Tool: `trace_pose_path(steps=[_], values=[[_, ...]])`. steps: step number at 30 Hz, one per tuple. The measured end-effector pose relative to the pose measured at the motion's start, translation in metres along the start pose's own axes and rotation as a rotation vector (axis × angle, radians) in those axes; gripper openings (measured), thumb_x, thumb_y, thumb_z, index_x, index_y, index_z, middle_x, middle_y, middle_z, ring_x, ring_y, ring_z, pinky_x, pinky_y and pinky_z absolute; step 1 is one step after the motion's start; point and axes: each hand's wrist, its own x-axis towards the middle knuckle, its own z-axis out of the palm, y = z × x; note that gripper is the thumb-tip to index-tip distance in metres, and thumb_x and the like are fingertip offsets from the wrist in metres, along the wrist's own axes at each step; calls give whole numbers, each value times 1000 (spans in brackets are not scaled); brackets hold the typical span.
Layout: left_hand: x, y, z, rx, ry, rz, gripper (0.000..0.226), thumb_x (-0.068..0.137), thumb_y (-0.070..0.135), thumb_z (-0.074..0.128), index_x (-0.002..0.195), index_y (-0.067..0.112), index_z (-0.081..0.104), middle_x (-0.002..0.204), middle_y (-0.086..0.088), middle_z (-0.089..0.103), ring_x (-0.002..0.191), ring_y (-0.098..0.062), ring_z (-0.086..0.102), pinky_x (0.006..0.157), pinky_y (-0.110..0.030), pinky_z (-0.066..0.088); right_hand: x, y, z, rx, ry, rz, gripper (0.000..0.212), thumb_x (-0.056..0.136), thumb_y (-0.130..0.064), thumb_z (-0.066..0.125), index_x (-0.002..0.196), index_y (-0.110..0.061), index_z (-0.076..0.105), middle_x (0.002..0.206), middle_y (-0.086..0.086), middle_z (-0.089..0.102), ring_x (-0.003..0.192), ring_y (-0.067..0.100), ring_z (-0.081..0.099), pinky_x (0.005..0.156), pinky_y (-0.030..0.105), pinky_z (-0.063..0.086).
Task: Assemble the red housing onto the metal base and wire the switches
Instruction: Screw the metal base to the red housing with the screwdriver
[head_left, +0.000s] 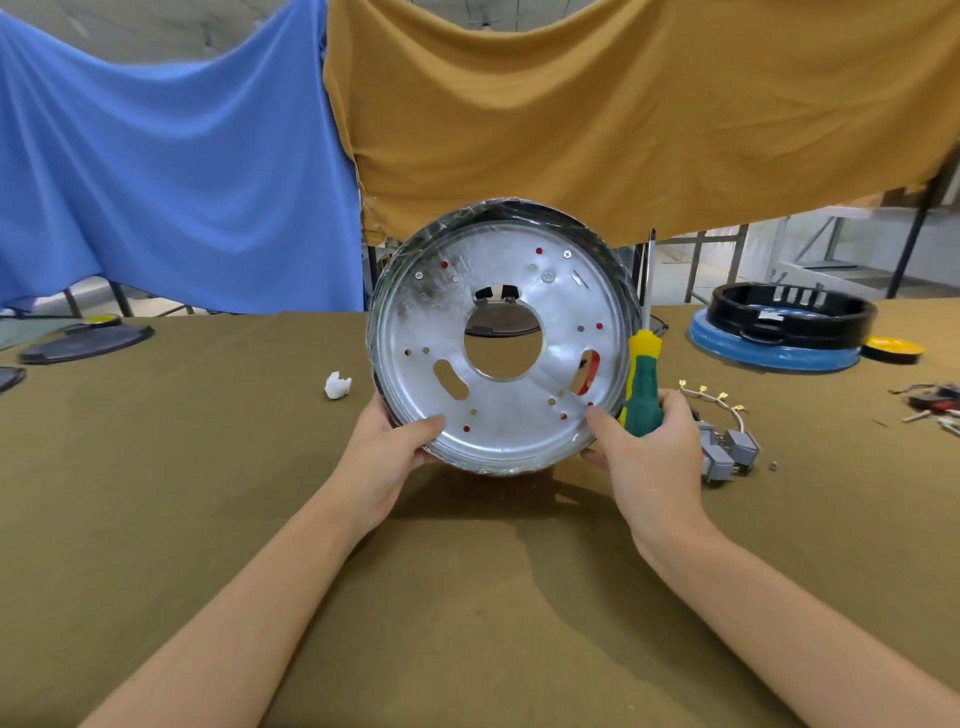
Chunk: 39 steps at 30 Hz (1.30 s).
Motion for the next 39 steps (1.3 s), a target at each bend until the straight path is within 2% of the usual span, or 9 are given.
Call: trace_pose_path(steps=[6,11,15,17,20,22,27,32,39], values=[[-1,0,2,-77,61,10,51,90,-5,64,135,16,49,123,-8,70,105,-24,72,78,-34,61,0,-1,-1,62,-22,29,29,84,-16,77,100,-22,53,98,4,62,86,18,68,67,30,62],[-3,-5,11,-146,-53,-28,48,94,6,62,134,29,50,121,-2,71,107,-28,71,81,-45,61,0,-2,-3,258,-99,171,30,84,-1,73,103,-16,55,106,8,67,91,23,72,63,24,60],[-1,-2,12,-115,124,-49,34,98,17,49,129,27,57,112,-3,74,96,-25,74,72,-42,62,-2,0,0,20,-108,127,25,86,-27,75,103,-21,58,98,1,66,88,20,68,73,37,60],[-2,2,10,-78,194,-68,31,98,20,44,123,21,62,103,-2,76,88,-21,75,67,-39,62,1,-2,-1,-88,-45,27,28,85,-41,73,95,-21,58,92,2,59,80,17,59,69,33,51],[-5,8,6,-54,255,-92,28,98,24,42,105,21,69,90,2,78,78,-14,74,56,-30,58,9,-8,-7,-9,-6,-21,26,86,-37,72,89,-18,54,80,-1,52,66,7,50,60,19,43],[-7,9,5,-11,230,-98,29,98,30,44,106,21,71,95,0,78,80,-14,75,60,-30,56,14,-9,-10,70,-1,19,21,85,-23,72,88,-16,52,78,1,50,67,9,51,58,17,45],[-9,17,6,-81,56,-43,38,98,47,53,125,25,67,120,-1,73,111,-21,69,94,-43,53,21,-2,-14,83,62,77,18,78,-3,64,90,-4,51,80,10,49,71,21,45,67,36,43],[-17,8,10,-95,-294,-152,77,73,36,79,142,34,45,133,-2,66,118,-30,66,84,-46,59,22,-1,-12,237,184,117,23,78,-2,61,82,-19,47,74,1,45,66,16,43,64,32,41],[-12,1,14,-285,-79,-120,53,76,3,78,125,2,59,124,-18,69,107,-33,71,77,-38,61,26,1,-9,210,74,129,24,89,-39,69,97,-20,57,89,-1,62,81,13,60,77,28,49]])
